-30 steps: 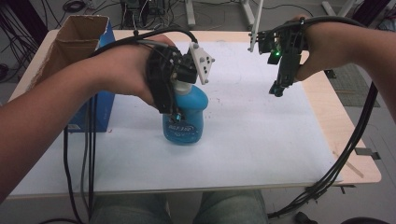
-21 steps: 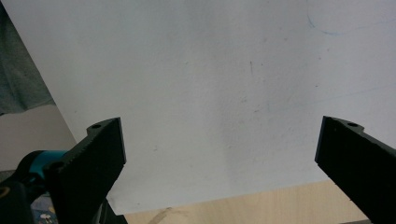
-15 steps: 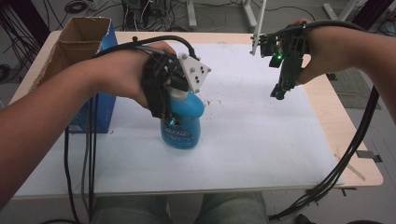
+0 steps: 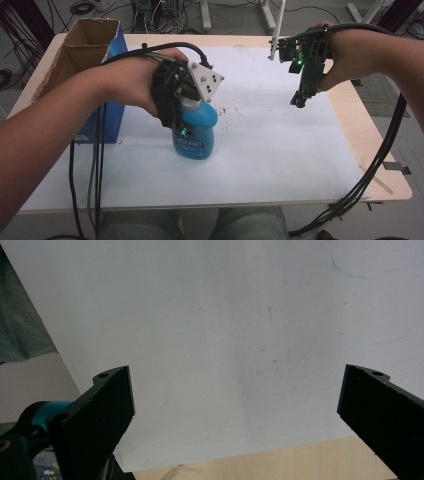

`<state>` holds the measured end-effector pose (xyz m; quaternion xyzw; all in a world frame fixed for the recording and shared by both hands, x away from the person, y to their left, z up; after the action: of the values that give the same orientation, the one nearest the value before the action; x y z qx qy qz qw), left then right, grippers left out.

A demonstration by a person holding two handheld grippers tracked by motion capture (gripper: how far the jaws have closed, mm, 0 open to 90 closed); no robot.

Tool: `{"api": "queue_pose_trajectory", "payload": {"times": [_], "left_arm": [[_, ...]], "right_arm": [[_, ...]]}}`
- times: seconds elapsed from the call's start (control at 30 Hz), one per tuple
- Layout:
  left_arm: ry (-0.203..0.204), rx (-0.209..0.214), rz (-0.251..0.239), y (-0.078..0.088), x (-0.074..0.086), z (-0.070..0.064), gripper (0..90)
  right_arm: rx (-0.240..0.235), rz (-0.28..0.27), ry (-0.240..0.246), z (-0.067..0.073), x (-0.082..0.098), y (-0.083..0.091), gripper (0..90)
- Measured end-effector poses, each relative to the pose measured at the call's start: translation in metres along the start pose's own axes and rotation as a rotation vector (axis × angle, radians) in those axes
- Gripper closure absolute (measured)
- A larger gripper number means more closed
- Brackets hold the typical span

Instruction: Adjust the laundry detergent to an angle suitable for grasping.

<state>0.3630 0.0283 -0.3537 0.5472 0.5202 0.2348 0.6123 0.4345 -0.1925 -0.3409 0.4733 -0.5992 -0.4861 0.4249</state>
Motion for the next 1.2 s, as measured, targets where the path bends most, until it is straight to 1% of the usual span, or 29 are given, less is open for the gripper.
{"api": "queue_pose_trajectory", "payload": {"times": [0.13, 0.2, 0.27, 0.33, 0.5, 0.57, 0.63, 0.73, 0.77, 0.9, 0.97, 1.0, 1.13, 1.2], "left_arm": [[-0.011, 0.000, -0.003, -0.002, -0.002, 0.002, 39.0], [-0.009, 0.003, -0.001, -0.003, -0.002, 0.001, 39.0], [-0.009, 0.011, -0.013, -0.005, -0.003, 0.002, 39.0], [-0.013, 0.013, -0.015, -0.006, -0.004, 0.001, 39.0], [-0.007, 0.019, -0.008, -0.009, -0.002, 0.001, 39.0], [-0.014, 0.021, -0.020, -0.011, -0.002, 0.000, 39.0], [-0.006, 0.026, -0.020, -0.011, -0.002, -0.001, 39.0], [0.001, 0.026, 0.000, -0.011, -0.002, -0.001, 39.0], [0.010, 0.026, 0.000, -0.012, -0.002, -0.002, 38.9], [0.006, 0.023, 0.004, -0.011, -0.002, -0.001, 38.7], [0.018, 0.024, 0.007, -0.011, -0.002, -0.001, 38.7], [0.017, 0.025, 0.010, -0.011, -0.003, -0.001, 38.6], [0.023, 0.029, 0.002, -0.010, -0.004, -0.002, 36.5], [0.027, 0.033, -0.010, -0.009, -0.004, -0.002, 34.4]], "right_arm": [[0.000, 0.000, 0.007, 0.000, 0.000, -0.001, 0.9], [-0.001, 0.000, 0.007, 0.000, 0.000, -0.001, 0.9], [0.000, -0.001, -0.001, 0.000, 0.000, -0.001, 0.9], [-0.001, -0.002, 0.003, -0.001, 0.001, -0.002, 0.8], [-0.003, -0.001, -0.002, -0.001, 0.002, -0.002, 0.8], [-0.005, -0.002, -0.006, 0.000, 0.002, -0.003, 0.9], [-0.004, -0.002, 0.004, -0.001, 0.003, -0.003, 0.9], [-0.008, -0.001, -0.002, 0.000, 0.003, -0.004, 0.8], [-0.007, -0.001, -0.002, 0.000, 0.003, -0.005, 0.9], [-0.007, 0.000, -0.003, 0.000, 0.002, -0.004, 0.8], [-0.007, -0.004, -0.001, 0.000, 0.001, -0.004, 0.8], [-0.006, -0.002, 0.002, 0.000, 0.001, -0.004, 0.8], [-0.006, -0.004, 0.004, 0.001, 0.000, -0.004, 0.8], [-0.005, -0.003, 0.001, 0.001, 0.001, -0.003, 0.8]]}}
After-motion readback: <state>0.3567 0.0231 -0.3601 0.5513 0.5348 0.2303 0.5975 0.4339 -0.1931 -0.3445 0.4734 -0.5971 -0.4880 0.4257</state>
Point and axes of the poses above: each handheld gripper's, and its own axes: y roughly backward along the jaws, x roughly out of its underside, z roughly to its left, the point moved 6 cm from there along -y, roughly forward along the jaws, and after that the axes turned 10 degrees about x, right-handed, at the moved point
